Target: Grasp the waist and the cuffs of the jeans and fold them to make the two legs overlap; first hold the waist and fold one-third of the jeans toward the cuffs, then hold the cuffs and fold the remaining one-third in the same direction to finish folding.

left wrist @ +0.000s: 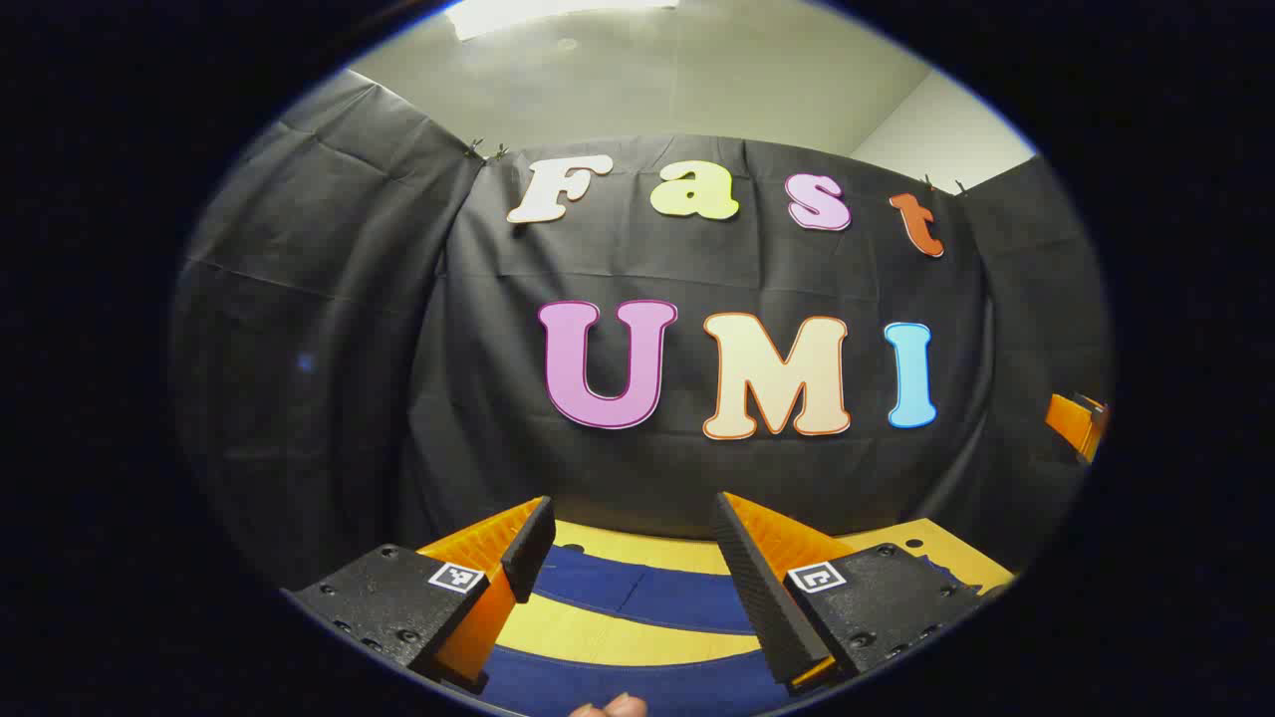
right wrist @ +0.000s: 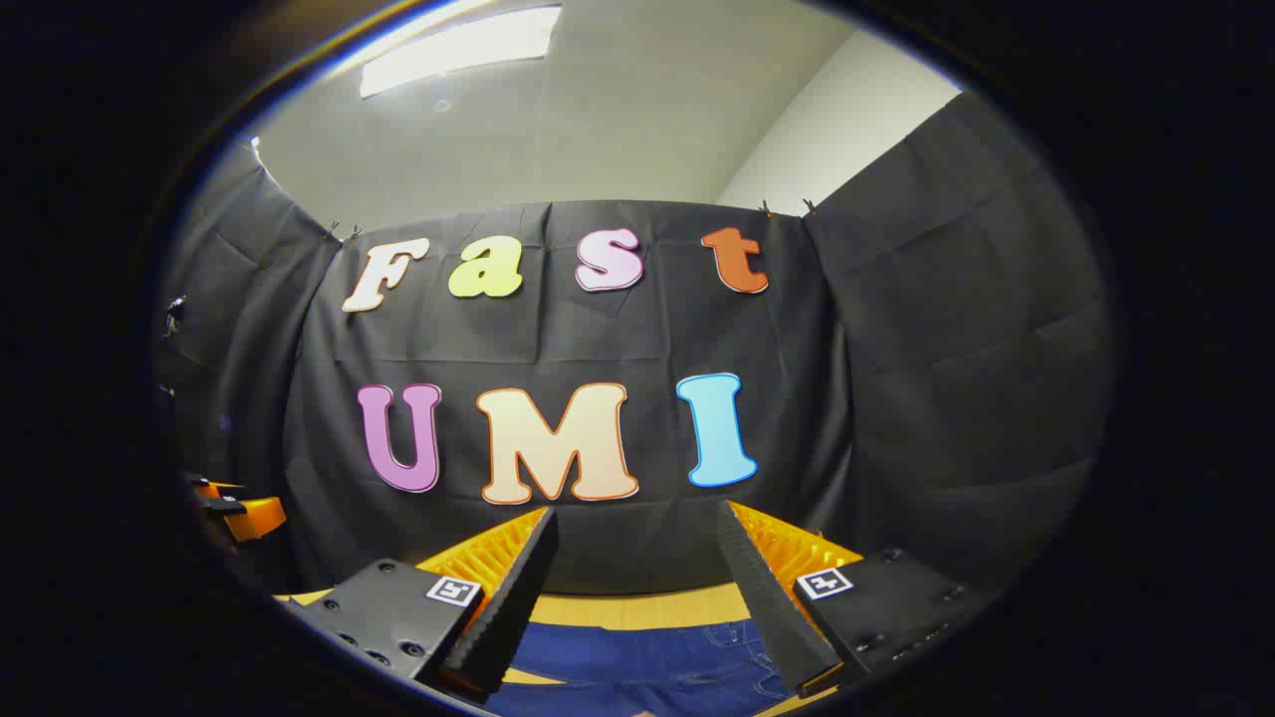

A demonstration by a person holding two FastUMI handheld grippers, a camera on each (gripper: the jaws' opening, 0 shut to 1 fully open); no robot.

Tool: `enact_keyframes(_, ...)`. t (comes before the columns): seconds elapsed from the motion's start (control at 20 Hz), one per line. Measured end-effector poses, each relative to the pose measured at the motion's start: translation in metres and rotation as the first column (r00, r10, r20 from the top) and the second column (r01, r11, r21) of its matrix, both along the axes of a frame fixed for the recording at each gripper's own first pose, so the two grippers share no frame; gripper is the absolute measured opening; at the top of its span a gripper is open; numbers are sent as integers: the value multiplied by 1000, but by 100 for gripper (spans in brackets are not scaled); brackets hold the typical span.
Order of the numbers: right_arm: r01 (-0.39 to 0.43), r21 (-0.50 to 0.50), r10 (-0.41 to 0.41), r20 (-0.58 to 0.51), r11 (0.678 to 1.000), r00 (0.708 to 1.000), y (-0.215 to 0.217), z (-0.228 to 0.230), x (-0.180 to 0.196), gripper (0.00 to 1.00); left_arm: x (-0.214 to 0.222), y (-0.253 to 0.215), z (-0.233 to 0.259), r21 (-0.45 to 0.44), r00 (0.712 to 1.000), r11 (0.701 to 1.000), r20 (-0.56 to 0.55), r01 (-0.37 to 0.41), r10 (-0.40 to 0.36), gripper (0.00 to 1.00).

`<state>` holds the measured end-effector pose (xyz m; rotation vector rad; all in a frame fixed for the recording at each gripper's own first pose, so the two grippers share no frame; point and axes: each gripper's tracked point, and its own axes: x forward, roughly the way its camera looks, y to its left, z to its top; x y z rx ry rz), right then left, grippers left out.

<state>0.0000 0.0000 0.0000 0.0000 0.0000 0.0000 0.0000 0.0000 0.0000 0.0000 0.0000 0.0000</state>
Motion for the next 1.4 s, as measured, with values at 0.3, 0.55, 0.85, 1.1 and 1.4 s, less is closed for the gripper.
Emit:
enact_keyframes(0.3,-19,-22,19,-17,1000,1000,-11,-8,-1,98,1,-4,-10,14,1000,1000,-27,7,-7,94)
enact_keyframes(0.55,-79,-22,79,-27,997,997,-23,-29,-12,99,-18,20,-31,241,997,970,-76,-4,23,96)
enact_keyframes(0.85,-123,-44,121,-61,991,991,-34,-50,-20,99,-64,80,-99,479,963,878,-248,27,106,95)
enact_keyframes(1.1,-109,-38,107,-53,993,993,-45,-55,-18,99,-97,128,-164,615,895,776,-414,139,168,95)
enact_keyframes(1.4,-86,-88,78,-91,992,993,-64,-67,-21,100,-123,182,-235,698,781,652,-570,297,254,95)
